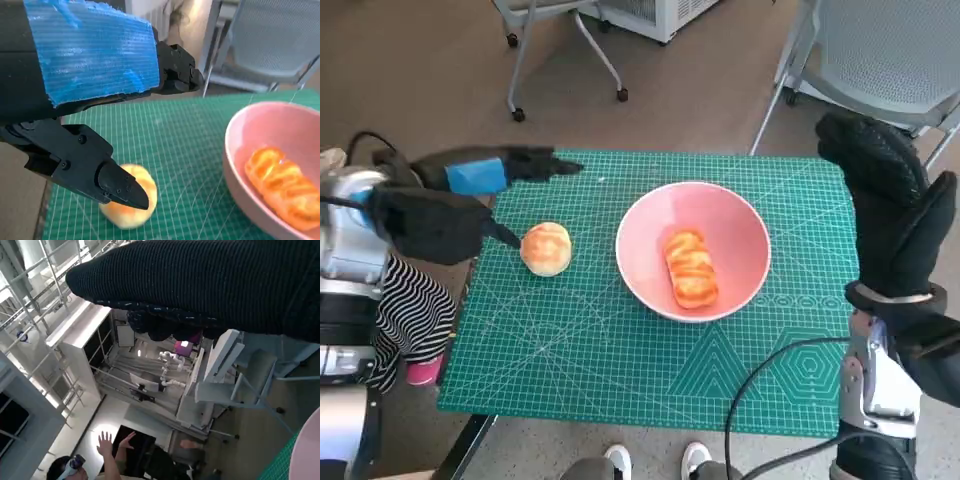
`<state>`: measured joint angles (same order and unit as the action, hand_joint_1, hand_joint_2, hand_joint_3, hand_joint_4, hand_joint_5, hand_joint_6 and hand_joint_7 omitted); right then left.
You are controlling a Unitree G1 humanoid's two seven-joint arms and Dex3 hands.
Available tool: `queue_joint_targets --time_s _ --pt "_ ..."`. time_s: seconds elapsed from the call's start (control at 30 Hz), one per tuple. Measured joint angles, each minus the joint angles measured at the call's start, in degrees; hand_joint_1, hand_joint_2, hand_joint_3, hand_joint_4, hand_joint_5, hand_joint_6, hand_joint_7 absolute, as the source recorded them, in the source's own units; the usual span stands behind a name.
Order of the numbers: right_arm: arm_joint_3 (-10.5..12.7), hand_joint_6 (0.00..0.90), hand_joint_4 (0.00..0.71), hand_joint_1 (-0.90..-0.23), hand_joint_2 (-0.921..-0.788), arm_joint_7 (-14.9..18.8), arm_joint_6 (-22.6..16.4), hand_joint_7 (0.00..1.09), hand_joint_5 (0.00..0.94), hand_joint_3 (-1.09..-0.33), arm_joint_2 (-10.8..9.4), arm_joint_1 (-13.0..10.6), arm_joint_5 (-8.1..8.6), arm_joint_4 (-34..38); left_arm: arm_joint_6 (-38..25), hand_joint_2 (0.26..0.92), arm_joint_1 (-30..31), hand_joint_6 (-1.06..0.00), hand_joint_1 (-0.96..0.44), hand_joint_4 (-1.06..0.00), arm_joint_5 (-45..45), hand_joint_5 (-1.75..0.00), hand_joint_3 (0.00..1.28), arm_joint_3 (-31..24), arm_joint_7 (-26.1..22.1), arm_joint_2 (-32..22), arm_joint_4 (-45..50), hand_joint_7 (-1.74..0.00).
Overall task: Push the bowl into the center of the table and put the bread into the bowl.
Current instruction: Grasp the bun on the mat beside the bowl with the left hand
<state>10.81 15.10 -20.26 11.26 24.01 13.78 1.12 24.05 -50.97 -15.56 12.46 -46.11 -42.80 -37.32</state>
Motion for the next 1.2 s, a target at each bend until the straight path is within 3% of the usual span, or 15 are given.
queue_joint_targets --time_s 0.33,0.83,1.0,1.2 --pt "0.29 0.028 0.169 -0.68 -0.921 0.51 -0.04 0.56 0.0 -0.714 0.21 0.0 0.06 -0.04 1.94 0.735 0.14 -0.21 0.0 -0.05 -2.79 0.0 0.01 3.42 0.79 2.58 -6.79 -0.03" --pt "0.59 0.029 0.17 -0.683 -0.921 0.51 1.3 0.56 0.001 -0.714 0.77 -0.2 0.39 -1.39 3.68 0.742 -1.39 -0.25 0.01 -0.11 -11.88 -0.01 0.01 9.92 7.12 7.37 -18.98 -0.02" --pt "0.65 0.032 0.17 -0.683 -0.921 0.49 1.63 0.56 0.001 -0.713 0.79 -0.43 0.61 -2.05 3.78 0.773 -2.08 -0.34 0.04 -0.22 -14.37 -0.02 0.02 11.74 10.27 8.41 -21.43 -0.03" --pt "0.66 0.032 0.169 -0.682 -0.921 0.45 2.1 0.56 0.0 -0.714 0.79 -0.62 0.61 -2.76 4.27 0.854 -2.78 -0.54 0.02 -0.46 -17.97 -0.04 0.04 13.81 16.28 9.34 -23.47 -0.05"
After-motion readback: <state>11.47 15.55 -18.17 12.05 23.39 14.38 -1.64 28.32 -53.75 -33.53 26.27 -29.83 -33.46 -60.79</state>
